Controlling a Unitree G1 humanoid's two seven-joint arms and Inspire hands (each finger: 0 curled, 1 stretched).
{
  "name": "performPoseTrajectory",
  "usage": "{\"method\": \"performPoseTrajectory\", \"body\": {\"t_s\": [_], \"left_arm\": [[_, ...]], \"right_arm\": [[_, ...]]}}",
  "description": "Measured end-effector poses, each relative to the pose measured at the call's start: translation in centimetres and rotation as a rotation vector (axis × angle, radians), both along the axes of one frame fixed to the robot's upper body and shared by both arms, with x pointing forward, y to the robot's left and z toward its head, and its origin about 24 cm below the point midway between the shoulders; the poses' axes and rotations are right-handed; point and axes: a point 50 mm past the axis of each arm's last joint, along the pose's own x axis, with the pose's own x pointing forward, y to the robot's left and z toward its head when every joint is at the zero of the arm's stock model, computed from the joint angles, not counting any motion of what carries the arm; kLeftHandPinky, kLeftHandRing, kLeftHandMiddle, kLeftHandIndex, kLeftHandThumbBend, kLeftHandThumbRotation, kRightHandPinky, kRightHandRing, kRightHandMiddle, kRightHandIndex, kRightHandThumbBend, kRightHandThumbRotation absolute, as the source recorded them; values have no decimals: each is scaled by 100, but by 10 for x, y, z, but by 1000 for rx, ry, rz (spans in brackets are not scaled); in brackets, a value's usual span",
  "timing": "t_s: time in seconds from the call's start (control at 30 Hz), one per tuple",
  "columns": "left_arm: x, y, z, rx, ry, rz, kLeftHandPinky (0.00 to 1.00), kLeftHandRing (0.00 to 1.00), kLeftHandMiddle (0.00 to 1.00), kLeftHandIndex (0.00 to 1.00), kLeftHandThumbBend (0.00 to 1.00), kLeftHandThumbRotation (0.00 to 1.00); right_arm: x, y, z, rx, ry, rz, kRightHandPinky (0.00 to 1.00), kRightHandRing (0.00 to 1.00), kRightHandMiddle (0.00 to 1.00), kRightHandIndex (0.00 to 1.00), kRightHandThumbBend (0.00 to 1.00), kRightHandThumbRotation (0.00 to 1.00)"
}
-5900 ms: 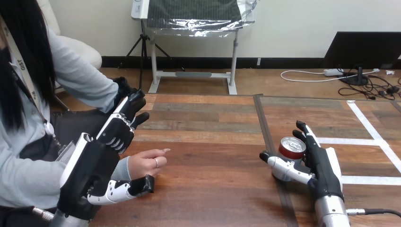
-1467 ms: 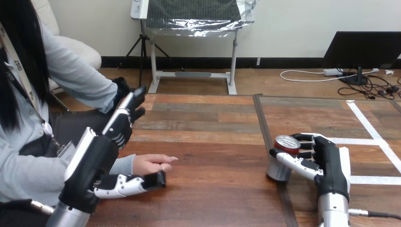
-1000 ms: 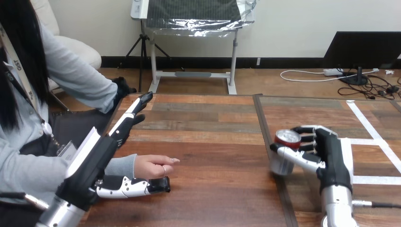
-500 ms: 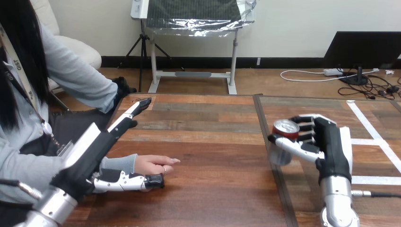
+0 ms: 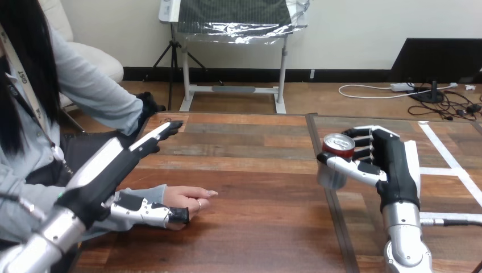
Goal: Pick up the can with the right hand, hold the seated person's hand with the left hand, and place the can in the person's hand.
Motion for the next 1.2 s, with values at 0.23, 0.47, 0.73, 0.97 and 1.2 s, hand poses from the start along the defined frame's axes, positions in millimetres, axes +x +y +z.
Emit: {"method": "performPoseTrajectory", "body": {"t_s": [0.23, 0.47, 0.73, 0.97, 1.2], "left_arm": [[11, -1, 9, 71, -8, -19, 86, 93, 93, 92, 100, 30], [22, -4, 17, 134, -8, -34, 86, 92, 93, 92, 100, 30], [32, -9, 23, 212, 0, -61, 85, 92, 92, 91, 100, 30], [40, -11, 25, 290, 34, -78, 85, 92, 92, 90, 100, 30], [48, -12, 23, 368, 82, -90, 84, 90, 90, 88, 100, 29]], "right_arm": [[4, 0, 5, -7, -12, 19, 34, 39, 46, 50, 74, 0], [7, 0, 10, -14, -34, 28, 34, 39, 46, 50, 74, 0], [11, -1, 16, -21, -58, 33, 34, 40, 46, 50, 75, 0], [13, -1, 20, -24, -80, 38, 34, 39, 46, 49, 75, 0], [14, 0, 25, -25, -109, 48, 33, 39, 45, 49, 75, 0]]}}
